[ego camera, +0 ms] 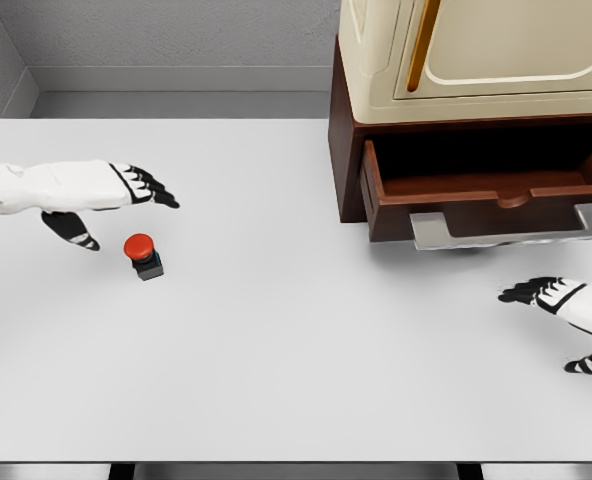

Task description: Put the switch into the drawer with left arm, and close the drawer with right arm

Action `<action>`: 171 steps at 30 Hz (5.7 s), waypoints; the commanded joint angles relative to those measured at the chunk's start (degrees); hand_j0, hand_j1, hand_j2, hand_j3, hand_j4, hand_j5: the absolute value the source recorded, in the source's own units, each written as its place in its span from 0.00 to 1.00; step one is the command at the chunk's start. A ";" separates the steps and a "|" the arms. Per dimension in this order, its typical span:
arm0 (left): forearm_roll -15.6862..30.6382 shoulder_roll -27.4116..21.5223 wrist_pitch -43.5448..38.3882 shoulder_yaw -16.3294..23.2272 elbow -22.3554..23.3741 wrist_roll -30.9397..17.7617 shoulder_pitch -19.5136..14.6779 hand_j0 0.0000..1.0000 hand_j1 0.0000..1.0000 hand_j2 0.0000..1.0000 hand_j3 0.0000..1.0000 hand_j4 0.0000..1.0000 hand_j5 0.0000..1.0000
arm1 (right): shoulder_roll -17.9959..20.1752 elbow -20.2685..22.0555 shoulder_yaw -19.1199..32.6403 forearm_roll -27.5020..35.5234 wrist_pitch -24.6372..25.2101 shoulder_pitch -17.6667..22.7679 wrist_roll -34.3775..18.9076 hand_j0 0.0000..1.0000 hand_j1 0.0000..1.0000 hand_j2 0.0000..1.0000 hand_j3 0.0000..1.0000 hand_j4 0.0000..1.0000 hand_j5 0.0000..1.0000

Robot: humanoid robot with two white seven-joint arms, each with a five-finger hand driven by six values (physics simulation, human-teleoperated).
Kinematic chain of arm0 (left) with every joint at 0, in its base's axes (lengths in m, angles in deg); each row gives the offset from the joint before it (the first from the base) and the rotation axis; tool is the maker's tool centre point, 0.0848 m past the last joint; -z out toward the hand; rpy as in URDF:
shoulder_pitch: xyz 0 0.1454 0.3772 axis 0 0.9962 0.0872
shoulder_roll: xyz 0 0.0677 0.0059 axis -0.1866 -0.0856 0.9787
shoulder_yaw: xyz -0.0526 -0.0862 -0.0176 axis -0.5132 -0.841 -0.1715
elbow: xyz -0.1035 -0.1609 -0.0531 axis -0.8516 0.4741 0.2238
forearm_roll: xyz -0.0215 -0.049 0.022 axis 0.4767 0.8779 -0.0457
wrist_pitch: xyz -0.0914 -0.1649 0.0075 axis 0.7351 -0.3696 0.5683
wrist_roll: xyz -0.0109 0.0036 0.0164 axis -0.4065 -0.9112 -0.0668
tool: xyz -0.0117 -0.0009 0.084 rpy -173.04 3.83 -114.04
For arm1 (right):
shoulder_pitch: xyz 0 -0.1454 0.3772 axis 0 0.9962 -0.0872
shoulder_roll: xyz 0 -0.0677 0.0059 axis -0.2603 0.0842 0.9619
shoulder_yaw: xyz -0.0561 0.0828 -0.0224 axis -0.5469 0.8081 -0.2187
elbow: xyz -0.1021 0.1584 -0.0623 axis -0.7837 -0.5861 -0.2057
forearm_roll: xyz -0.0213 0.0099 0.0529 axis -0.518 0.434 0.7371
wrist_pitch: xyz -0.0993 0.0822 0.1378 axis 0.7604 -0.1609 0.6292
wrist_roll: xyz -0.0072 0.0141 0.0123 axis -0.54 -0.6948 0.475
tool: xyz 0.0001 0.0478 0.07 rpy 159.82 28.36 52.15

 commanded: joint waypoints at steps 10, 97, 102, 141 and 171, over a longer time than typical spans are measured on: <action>-2.59 1.39 -0.17 2.61 0.29 0.03 0.44 0.89 0.89 0.89 0.89 0.89 0.89 | -4.95 0.16 12.66 0.55 0.21 8.26 0.03 0.54 0.54 0.54 0.54 0.54 0.54; 8.66 25.12 -0.17 4.19 -5.51 0.03 -18.99 0.36 0.36 0.36 0.36 0.36 0.36 | -13.03 0.78 20.14 2.13 0.21 9.49 0.03 0.49 0.49 0.49 0.49 0.49 0.49; 8.04 32.41 -0.17 4.10 1.87 0.03 -19.69 0.36 0.36 0.36 0.36 0.36 0.36 | -13.03 0.78 20.31 2.13 0.21 9.58 0.03 0.49 0.49 0.49 0.49 0.49 0.49; -11.65 50.43 -0.17 0.59 16.12 0.03 -20.39 0.44 0.44 0.44 0.44 0.44 0.44 | -10.83 0.78 15.57 1.78 0.21 7.74 0.03 0.59 0.59 0.59 0.59 0.59 0.59; 1.62 49.65 -0.17 0.94 15.33 0.03 -20.31 0.89 0.89 0.89 0.89 0.89 0.89 | -10.57 0.78 11.17 1.60 0.21 2.73 0.03 0.56 0.56 0.56 0.56 0.56 0.56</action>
